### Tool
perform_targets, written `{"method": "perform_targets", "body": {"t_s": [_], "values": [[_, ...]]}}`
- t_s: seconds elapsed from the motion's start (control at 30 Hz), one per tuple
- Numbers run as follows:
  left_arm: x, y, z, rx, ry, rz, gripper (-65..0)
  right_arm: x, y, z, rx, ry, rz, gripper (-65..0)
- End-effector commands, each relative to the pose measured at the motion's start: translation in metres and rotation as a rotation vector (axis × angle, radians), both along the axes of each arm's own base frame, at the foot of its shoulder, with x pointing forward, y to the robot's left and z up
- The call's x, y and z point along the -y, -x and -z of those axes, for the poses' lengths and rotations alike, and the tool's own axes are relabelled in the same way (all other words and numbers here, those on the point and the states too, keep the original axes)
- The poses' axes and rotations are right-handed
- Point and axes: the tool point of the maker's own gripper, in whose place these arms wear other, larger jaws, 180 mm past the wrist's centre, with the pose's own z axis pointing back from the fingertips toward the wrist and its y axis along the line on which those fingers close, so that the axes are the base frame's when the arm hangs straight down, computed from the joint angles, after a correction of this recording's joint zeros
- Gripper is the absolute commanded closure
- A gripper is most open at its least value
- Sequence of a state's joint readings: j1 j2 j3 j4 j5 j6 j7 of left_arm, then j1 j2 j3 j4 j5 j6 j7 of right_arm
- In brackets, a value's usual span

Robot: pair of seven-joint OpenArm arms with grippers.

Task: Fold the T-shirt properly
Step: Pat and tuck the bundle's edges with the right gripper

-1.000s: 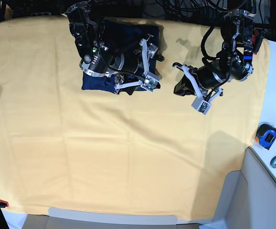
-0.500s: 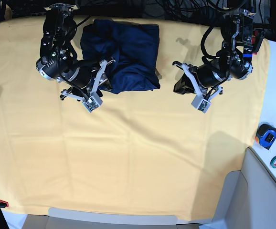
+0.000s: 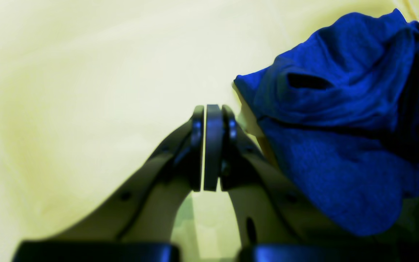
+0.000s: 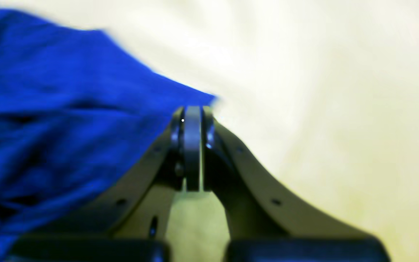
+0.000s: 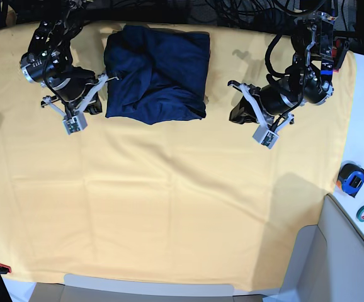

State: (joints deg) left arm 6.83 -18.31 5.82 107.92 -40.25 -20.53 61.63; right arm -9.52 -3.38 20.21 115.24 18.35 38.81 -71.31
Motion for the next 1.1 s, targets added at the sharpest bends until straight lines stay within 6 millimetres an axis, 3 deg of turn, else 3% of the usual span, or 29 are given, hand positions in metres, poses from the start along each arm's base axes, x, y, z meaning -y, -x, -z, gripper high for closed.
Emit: {"method": "perform_targets", "body": {"t_s": [0.0,0.2,0.37,0.63,1.07], "values": [[-0.001,-0.007,-0.011,0.039,0.009,0.002,0.0,0.001,-0.007,-0.011,0.052,-0.025,0.019,0.0],[-0.002,-0.006,-0.005,0.021,0.008,-0.002,0.0,0.006,-0.004,-0.009,0.045,-0.044,0.066,0.0],[-0.003,-0.007,-0.005,0.022,0.007,-0.004,0.0,-0.013,-0.002,-0.002,0.02,-0.055,0.004,0.0],[-0.003,-0.007,-0.004,0.021,0.007,-0.004,0.0,-0.076,0.009,0.0,0.002,-0.042,-0.27,0.0],[-0.003,-0.007,-0.004,0.021,0.007,-0.004,0.0,-0.174,0.053,-0.004,0.011,-0.047,-0.733,0.0]]}}
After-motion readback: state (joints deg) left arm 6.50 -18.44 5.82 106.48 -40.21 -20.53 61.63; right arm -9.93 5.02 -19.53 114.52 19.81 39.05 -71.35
